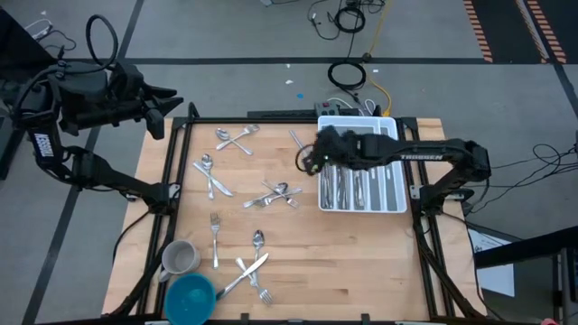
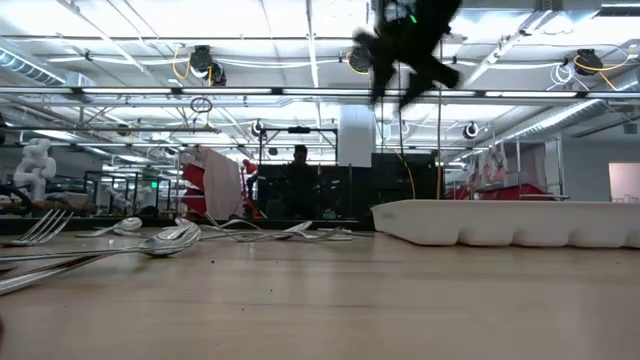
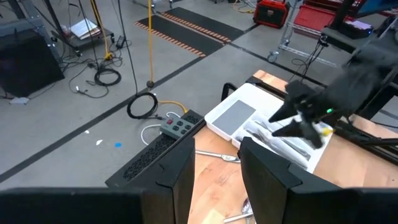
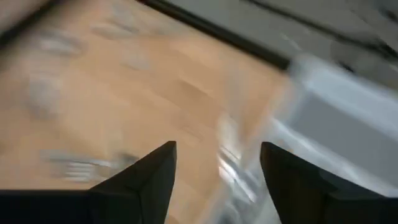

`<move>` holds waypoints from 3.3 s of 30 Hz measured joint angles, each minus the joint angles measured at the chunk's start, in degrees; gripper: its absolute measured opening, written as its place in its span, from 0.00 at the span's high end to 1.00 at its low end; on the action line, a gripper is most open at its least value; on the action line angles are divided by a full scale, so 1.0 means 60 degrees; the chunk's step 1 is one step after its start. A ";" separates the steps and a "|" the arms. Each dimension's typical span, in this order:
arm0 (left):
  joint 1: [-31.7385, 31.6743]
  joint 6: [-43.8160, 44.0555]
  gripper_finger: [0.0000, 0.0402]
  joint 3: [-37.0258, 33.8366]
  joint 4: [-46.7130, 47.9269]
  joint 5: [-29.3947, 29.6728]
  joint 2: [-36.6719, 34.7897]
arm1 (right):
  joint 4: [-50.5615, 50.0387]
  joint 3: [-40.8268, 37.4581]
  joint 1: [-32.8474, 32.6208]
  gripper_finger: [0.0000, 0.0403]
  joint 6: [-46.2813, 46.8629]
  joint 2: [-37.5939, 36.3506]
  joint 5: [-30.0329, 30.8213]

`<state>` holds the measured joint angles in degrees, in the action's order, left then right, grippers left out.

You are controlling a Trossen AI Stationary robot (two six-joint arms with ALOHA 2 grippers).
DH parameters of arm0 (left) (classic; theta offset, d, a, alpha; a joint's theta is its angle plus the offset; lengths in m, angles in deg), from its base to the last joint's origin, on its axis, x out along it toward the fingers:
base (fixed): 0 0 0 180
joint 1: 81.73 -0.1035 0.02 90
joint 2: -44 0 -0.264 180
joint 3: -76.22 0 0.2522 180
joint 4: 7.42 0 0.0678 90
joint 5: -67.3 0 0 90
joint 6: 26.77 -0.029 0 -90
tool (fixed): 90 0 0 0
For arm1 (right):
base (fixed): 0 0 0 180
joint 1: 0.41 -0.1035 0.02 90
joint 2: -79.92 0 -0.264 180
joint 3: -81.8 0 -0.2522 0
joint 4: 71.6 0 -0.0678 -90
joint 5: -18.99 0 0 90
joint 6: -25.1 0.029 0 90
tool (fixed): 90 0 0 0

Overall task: Sort silverware
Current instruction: Put the table knife into the silverware tray

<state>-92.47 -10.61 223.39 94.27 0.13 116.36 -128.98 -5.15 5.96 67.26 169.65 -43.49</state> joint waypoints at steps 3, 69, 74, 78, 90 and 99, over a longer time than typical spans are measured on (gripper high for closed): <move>0.0000 0.0000 0.67 0.0000 0.0143 0.0000 -0.0001 | 0.1655 0.0512 -0.0429 0.43 -0.2343 0.0069 -0.1091; -0.0004 0.0199 0.67 0.0007 0.0347 0.0229 -0.0380 | 0.2743 0.9213 -0.4196 0.46 -0.9400 1.0359 -0.5152; 0.0000 0.0159 0.67 0.0004 0.0347 0.0231 -0.0378 | 0.2866 0.9210 -0.4215 0.46 -0.9392 1.0551 -0.5349; -0.0002 0.0153 0.67 0.0004 0.0347 0.0229 -0.0380 | 0.2991 0.9206 -0.4208 0.46 -0.9386 1.0710 -0.5342; 0.0000 0.0153 0.67 0.0004 0.0347 0.0233 -0.0387 | 0.2564 0.9260 -0.4215 0.65 -0.9363 1.1023 -0.5393; 0.0000 0.0157 0.67 0.0000 0.0347 0.0233 -0.0398 | 0.2213 0.9257 -0.4242 0.97 -0.9389 1.1038 -0.5130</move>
<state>-92.47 -9.67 223.39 96.36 1.53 113.97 -115.70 50.39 -19.49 10.92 235.88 -74.27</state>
